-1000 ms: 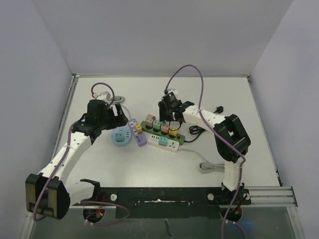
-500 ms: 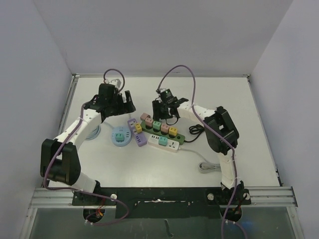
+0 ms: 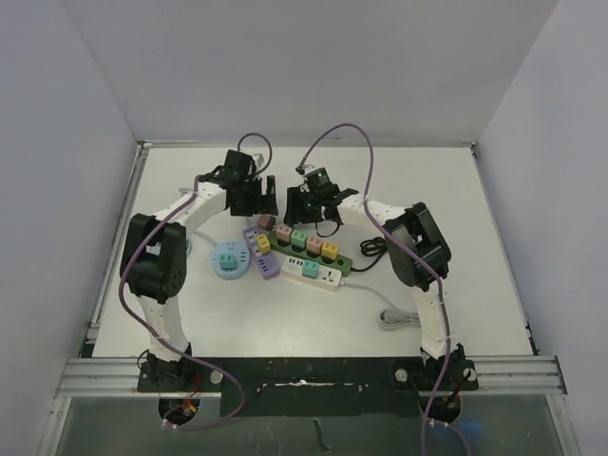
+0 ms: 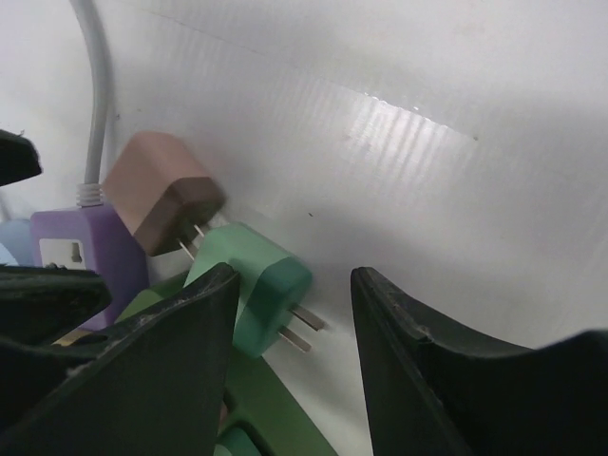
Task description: Insert the plug
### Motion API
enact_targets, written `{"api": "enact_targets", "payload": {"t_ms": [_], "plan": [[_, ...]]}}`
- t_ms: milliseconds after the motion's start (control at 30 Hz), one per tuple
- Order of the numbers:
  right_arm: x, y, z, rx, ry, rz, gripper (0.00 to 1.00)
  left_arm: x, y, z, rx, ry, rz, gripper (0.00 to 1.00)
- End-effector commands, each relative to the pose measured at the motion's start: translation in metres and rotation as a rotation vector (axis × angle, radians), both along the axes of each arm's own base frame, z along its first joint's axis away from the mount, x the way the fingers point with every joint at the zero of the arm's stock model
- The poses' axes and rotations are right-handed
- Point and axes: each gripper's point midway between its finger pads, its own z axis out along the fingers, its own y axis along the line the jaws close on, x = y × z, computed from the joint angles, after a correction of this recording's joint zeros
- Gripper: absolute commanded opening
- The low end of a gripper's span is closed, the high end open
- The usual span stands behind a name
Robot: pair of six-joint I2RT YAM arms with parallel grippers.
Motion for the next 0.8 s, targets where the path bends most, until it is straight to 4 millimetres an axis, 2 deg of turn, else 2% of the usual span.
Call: {"api": "enact_targets", "payload": {"t_ms": [0,133,300,500,567,633,767], "plan": [[0.021,-0.032,0.034,0.056,-0.073,-0.152,0.50,0.012,-0.009,-0.003,0.050,0.003,-0.065,0.78],[0.017,-0.053,0.037,0.039,-0.078,-0.191,0.50,0.016,-0.006,-0.014,0.092,0.031,-0.061,0.76],[0.010,-0.059,0.040,0.043,-0.076,-0.199,0.50,0.010,-0.001,-0.034,0.146,0.091,-0.060,0.75],[0.004,-0.061,0.047,0.060,-0.081,-0.199,0.50,0.007,-0.006,-0.044,0.160,0.111,-0.081,0.57],[0.002,-0.062,0.053,0.068,-0.092,-0.198,0.50,0.010,-0.008,-0.043,0.157,0.105,-0.079,0.49],[-0.001,-0.062,0.060,0.081,-0.105,-0.194,0.50,0.014,-0.009,-0.034,0.150,0.084,-0.073,0.44],[-0.005,-0.064,0.077,0.110,-0.140,-0.183,0.50,0.023,-0.013,-0.001,0.105,-0.016,-0.065,0.42]]}}
